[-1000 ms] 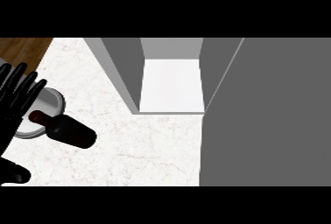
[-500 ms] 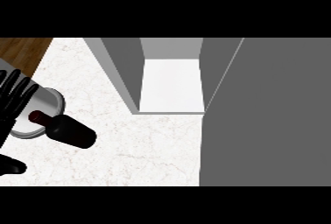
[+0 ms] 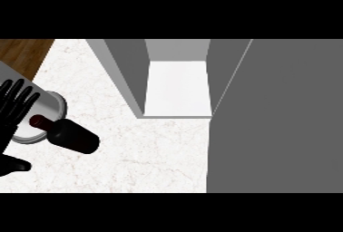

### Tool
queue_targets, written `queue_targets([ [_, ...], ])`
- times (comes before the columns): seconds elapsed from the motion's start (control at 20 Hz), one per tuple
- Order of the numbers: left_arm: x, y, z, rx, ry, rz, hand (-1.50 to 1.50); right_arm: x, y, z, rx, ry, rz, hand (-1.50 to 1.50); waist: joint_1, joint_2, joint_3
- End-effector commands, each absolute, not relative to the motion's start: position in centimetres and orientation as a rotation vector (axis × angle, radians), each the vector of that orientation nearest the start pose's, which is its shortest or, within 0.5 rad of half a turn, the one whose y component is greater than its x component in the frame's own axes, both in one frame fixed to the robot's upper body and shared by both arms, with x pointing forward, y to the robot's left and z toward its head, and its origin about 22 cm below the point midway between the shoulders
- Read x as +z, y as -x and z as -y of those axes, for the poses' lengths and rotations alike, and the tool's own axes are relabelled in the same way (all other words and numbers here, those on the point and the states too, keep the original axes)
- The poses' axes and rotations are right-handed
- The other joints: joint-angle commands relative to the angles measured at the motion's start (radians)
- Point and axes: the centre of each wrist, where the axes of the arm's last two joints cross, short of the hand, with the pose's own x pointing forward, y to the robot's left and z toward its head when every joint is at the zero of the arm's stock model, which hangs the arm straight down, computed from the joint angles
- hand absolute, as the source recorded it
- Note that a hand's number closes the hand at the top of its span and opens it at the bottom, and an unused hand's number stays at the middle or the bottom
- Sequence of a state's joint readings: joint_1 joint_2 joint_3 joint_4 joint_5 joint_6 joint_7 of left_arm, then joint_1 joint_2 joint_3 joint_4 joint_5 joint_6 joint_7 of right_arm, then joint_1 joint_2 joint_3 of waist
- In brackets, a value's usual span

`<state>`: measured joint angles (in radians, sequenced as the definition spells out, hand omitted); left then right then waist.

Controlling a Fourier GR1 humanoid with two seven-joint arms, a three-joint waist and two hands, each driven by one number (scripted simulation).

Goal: Pick up the wine, place it into the cabinet and close the cabinet

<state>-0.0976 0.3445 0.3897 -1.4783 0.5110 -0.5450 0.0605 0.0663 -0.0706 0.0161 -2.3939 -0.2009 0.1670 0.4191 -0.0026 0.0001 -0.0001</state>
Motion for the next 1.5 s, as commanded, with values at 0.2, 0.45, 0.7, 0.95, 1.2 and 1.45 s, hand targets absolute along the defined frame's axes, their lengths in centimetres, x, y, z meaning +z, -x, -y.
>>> queue_targets([
  [0.2,1.8,-26.3,-39.9,-0.034,0.263,1.684,-1.5,16.7,-16.6,22.8,0.228,-0.204,1.926,-1.5,-0.001,0.001,0.0],
  [0.45,-2.3,-25.4,-40.8,-0.066,0.259,1.656,-1.5,16.4,-15.7,23.0,0.223,-0.239,1.911,-1.5,-0.006,0.002,-0.001],
  [0.7,-2.6,-25.9,-41.7,-0.085,0.254,1.637,-1.5,16.7,-13.6,22.4,0.227,-0.229,1.918,-1.5,-0.006,0.0,0.0],
  [0.95,-5.1,-24.3,-43.7,-0.066,0.241,1.622,-1.5,19.0,-14.9,22.1,0.209,-0.237,1.924,-1.5,-0.007,0.003,-0.002],
  [1.2,-5.9,-25.8,-41.1,-0.056,0.273,1.585,-1.5,17.5,-15.0,22.3,0.212,-0.217,1.916,-1.5,-0.009,0.002,-0.001],
  [1.45,-7.6,-26.2,-38.7,-0.096,0.266,1.579,-1.5,16.4,-15.3,23.3,0.214,-0.215,1.91,-1.5,-0.01,0.002,-0.001],
])
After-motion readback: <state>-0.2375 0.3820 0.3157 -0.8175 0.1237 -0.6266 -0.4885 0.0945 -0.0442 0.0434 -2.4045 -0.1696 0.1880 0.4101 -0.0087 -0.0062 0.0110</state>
